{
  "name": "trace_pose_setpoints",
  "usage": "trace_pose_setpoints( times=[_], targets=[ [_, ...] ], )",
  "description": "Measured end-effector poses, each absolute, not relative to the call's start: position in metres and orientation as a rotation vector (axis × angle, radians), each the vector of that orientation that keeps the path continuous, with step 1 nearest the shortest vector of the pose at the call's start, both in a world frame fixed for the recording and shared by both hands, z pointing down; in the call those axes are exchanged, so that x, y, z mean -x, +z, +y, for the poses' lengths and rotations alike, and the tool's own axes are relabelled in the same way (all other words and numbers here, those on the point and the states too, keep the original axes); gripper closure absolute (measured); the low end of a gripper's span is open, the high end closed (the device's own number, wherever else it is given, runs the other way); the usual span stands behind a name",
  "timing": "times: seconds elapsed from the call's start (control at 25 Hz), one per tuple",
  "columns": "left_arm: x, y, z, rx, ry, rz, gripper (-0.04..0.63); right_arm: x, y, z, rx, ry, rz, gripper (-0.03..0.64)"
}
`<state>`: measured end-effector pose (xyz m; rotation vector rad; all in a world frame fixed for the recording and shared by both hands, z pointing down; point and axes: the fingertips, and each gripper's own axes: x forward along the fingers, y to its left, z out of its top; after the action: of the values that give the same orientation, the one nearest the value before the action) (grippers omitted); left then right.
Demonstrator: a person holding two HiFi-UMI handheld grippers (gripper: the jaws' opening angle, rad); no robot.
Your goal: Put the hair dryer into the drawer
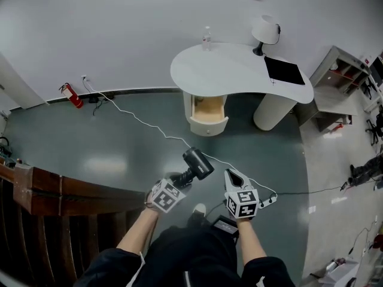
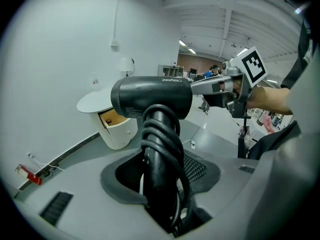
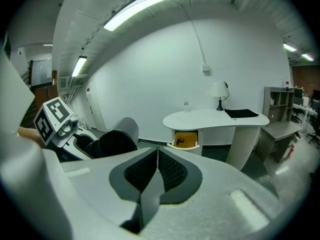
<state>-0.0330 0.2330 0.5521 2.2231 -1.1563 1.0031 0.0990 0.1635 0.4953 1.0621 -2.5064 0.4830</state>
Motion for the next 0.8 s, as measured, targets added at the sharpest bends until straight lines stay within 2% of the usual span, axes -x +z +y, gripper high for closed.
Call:
trace_pose_setpoints(
  times=[0.8],
  targets=[
    [0.021, 0.56, 0.169, -2.17, 0.98, -1.172, 0.393, -0.117, 0.5, 0.091, -1.061, 0.5, -2.516, 0.611]
  ],
)
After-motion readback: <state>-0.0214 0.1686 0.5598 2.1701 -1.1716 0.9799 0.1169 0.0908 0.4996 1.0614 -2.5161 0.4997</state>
